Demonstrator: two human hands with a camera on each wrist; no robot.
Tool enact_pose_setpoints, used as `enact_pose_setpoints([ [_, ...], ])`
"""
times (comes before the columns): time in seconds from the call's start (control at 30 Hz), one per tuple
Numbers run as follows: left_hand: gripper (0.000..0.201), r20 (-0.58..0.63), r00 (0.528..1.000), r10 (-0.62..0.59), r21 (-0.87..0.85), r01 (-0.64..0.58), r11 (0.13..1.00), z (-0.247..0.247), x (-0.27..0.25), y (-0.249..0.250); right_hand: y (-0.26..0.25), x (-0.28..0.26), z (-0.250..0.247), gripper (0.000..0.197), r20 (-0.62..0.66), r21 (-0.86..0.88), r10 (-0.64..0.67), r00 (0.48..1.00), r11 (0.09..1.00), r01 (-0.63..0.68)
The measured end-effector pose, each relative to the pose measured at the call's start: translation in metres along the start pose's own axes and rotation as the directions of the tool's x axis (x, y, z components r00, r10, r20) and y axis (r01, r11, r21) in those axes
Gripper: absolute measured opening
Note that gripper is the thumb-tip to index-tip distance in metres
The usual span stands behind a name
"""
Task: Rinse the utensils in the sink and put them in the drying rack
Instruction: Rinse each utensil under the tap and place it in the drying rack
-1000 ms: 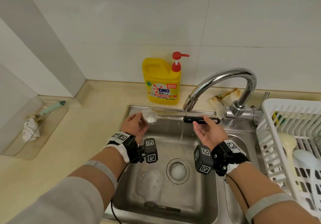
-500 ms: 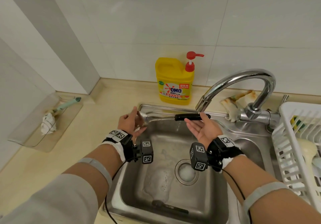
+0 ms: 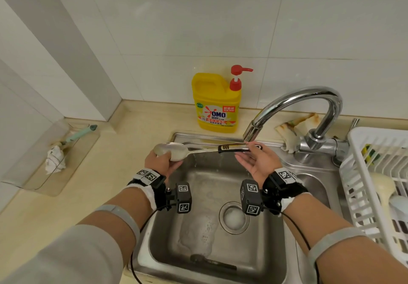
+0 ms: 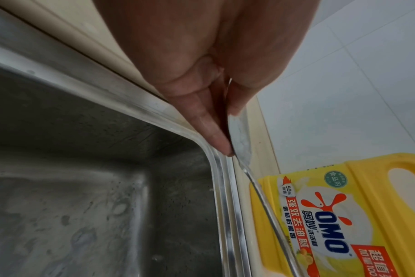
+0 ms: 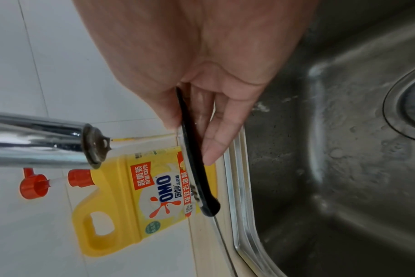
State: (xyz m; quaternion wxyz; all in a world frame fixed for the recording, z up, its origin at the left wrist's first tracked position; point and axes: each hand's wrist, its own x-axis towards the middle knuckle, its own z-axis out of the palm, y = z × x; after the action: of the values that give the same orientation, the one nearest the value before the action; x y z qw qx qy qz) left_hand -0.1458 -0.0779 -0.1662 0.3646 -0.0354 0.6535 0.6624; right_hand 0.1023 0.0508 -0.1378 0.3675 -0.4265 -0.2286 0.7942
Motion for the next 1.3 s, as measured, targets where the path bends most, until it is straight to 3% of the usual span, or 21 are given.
enact_pose_setpoints([
  [0.27, 0.035, 0.01, 0.999, 0.042, -0.084, -0.041, 0.996, 0.0, -0.006, 0.007, 0.003, 0.001, 0.005, 0.034, 0.021, 0.118, 0.057, 0.998, 0.991, -0.059],
  [0.47, 0.041, -0.028, 0.999, 0.022, -0.059, -0.024, 0.998, -0.007, 0.001, 0.002, 0.003, -0.002, 0.007, 0.035, 0.065, 0.095, 0.061, 0.996, 0.993, -0.067],
  [0.6, 0.037, -0.025, 0.999, 0.027, 0.021, -0.026, 0.999, -0.007, 0.002, 0.0, 0.001, 0.001, 0.005, 0.023, 0.018, 0.095, 0.054, 0.998, 0.994, -0.055],
  [0.73, 0.043, 0.063, 0.998, 0.012, 0.076, -0.017, 0.997, 0.004, -0.004, -0.004, -0.004, 0.0, 0.001, 0.023, -0.047, -0.028, 0.084, 0.995, 0.996, -0.085],
  [0.9, 0.025, 0.139, 0.99, -0.037, 0.056, 0.03, 0.998, 0.024, -0.015, -0.013, -0.015, -0.005, -0.018, 0.024, -0.026, -0.117, 0.025, 0.999, 0.993, -0.028],
  [1.03, 0.021, 0.203, 0.975, -0.086, 0.112, 0.064, 0.992, 0.042, -0.025, -0.02, -0.031, -0.011, -0.039, 0.032, -0.066, -0.115, -0.034, 0.997, 0.993, 0.026],
  [1.13, 0.007, 0.275, 0.953, -0.125, 0.151, 0.086, 0.985, 0.057, -0.033, -0.023, -0.042, -0.015, -0.049, 0.034, -0.106, -0.111, -0.07, 0.992, 0.992, 0.058],
  [1.2, 0.007, 0.299, 0.945, -0.134, 0.156, 0.09, 0.984, 0.067, -0.036, -0.024, -0.049, -0.019, -0.054, 0.029, -0.126, -0.104, -0.092, 0.988, 0.991, 0.08],
  [1.3, 0.025, 0.336, 0.934, -0.117, 0.188, 0.055, 0.981, 0.079, -0.038, -0.027, -0.057, -0.022, -0.061, 0.028, -0.139, -0.097, -0.129, 0.982, 0.988, 0.116],
])
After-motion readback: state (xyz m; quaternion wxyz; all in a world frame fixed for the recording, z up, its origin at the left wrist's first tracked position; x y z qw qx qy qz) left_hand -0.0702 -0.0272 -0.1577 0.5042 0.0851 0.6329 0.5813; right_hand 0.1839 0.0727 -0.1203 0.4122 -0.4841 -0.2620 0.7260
